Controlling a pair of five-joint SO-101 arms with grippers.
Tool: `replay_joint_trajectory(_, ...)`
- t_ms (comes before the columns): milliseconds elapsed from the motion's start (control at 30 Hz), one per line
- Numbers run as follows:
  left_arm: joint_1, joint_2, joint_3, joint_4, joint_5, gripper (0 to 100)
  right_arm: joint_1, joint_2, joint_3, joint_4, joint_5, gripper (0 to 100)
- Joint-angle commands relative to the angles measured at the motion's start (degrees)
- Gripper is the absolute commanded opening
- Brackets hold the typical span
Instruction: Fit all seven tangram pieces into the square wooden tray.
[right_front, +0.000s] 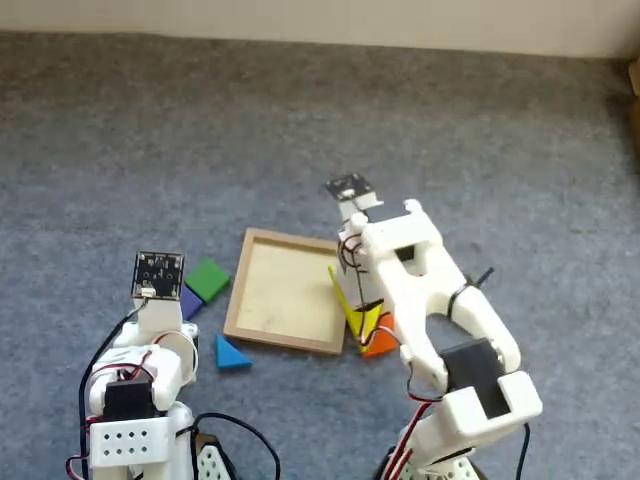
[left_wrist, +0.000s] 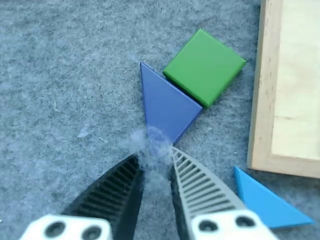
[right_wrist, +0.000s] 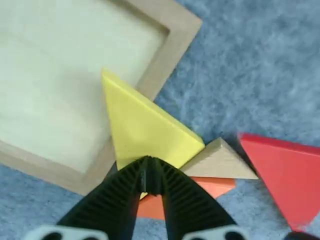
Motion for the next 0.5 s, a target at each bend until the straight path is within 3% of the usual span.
replay_joint_trajectory(0, 0.6, -0.5, 1.5, -0.8, -0.2, 8, -3.5, 1.8, -2.2, -3.3, 0.2, 1.1)
replay_joint_trajectory(167, 0.6, -0.5, 1.5, -0.8, -0.2, 8, -10.0, 2.1, -2.4, -3.7, 0.0, 1.1)
replay_joint_trajectory(467, 0.6, -0.5, 1.5, -0.8, -0.2, 8, -15.4, 1.9, -2.7, -6.5, -4.0, 1.1)
